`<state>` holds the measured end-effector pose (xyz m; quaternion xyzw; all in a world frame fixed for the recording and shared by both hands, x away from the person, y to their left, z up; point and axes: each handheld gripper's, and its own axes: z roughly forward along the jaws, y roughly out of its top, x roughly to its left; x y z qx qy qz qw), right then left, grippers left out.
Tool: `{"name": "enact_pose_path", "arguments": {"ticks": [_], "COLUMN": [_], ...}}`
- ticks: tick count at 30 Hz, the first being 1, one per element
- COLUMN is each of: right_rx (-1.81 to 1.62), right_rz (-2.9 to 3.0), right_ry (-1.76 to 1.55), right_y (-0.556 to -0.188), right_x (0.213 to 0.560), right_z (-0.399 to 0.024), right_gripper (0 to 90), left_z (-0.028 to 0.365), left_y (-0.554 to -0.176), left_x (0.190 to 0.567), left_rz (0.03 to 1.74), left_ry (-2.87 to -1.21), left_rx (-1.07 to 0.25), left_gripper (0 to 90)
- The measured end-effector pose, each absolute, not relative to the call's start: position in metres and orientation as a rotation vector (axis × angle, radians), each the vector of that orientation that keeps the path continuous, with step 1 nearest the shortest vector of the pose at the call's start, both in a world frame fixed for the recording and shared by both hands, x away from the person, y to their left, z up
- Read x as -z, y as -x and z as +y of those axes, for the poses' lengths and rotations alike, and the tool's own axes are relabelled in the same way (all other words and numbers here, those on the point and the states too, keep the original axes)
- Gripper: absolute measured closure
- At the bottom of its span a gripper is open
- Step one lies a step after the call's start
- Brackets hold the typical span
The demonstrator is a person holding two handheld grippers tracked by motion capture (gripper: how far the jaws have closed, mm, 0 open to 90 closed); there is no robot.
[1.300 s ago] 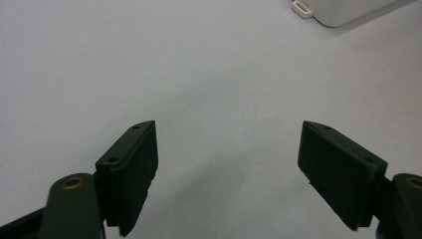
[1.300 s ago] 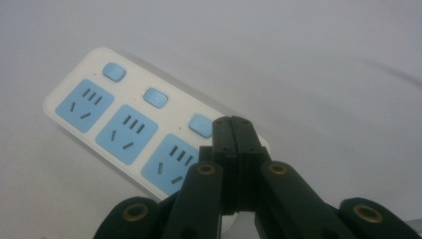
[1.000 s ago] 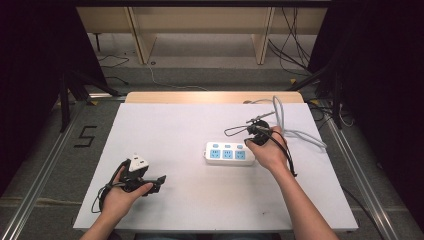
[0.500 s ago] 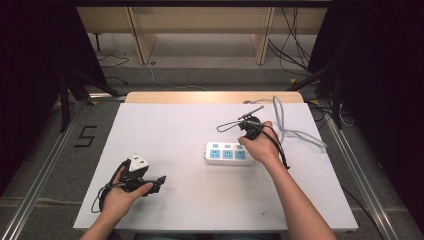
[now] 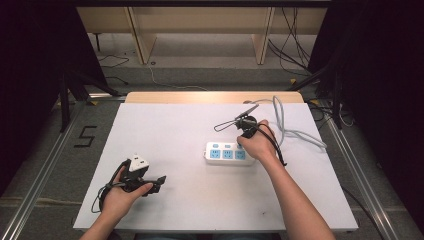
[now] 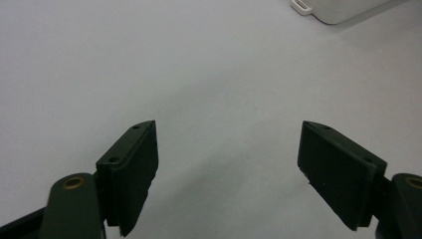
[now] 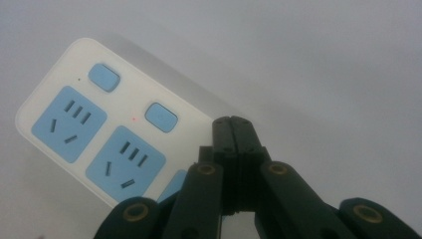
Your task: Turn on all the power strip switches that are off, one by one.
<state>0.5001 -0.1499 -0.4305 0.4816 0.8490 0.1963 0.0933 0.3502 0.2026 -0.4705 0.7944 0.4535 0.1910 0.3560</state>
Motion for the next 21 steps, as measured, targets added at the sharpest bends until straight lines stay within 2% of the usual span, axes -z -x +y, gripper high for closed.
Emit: {"name": "enact_pose_path", "arguments": {"ticks": [21], "right_rx": [-0.510], "right_rz": [2.545], "right_ry": [-1.423], "right_y": [-0.5010], "right_x": [0.4323], "right_z": [-0.1434], "right_gripper": [90.0], "left_z": [0.2021], "left_y": [-0.3502], "left_x": [0.4703], "left_rz": [1.169], "left_ry": [-2.060], "left_rx": [-0.495], "left_gripper": [24.0]}}
